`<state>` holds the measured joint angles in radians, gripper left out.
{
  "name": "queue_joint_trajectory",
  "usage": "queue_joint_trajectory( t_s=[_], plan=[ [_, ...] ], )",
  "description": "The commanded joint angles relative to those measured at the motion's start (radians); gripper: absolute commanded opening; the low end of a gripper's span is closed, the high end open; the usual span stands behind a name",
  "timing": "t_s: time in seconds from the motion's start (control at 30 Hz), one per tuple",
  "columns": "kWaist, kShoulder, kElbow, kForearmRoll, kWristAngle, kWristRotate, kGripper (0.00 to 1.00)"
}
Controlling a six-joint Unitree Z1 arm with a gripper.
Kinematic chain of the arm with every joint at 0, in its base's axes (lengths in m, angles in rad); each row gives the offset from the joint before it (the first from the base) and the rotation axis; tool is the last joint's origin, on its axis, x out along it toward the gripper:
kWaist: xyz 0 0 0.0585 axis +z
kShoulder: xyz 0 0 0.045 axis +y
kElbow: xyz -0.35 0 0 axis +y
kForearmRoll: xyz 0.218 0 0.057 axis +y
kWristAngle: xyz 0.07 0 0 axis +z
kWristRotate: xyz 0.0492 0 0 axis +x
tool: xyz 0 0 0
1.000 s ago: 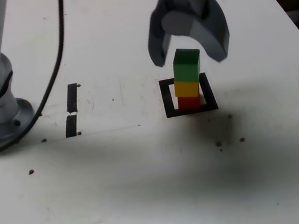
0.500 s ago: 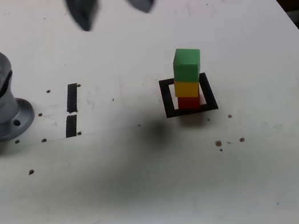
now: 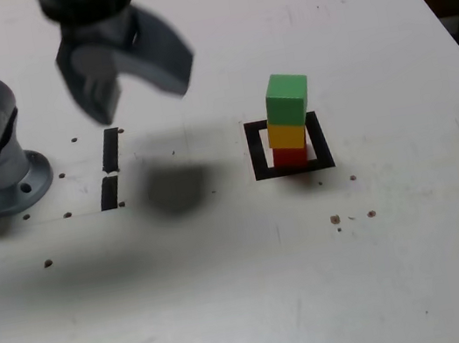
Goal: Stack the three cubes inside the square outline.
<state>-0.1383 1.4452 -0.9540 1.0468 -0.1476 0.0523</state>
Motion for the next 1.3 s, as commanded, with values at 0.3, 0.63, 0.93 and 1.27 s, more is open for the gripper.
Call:
queue_joint_trajectory(
  t_s=[0.3, 0.63, 0.93, 1.27],
  plan=[
    [0.008, 0.018, 0.238, -0.086, -0.016, 0.002, 0.99],
    [0.008, 0.027, 0.234, -0.096, -0.014, -0.090, 1.00],
    [0.039, 0.007, 0.234, -0.092, -0.008, -0.104, 1.00],
    [0.039, 0.044, 0.216, -0.099, -0.014, -0.104, 1.00]
  ],
)
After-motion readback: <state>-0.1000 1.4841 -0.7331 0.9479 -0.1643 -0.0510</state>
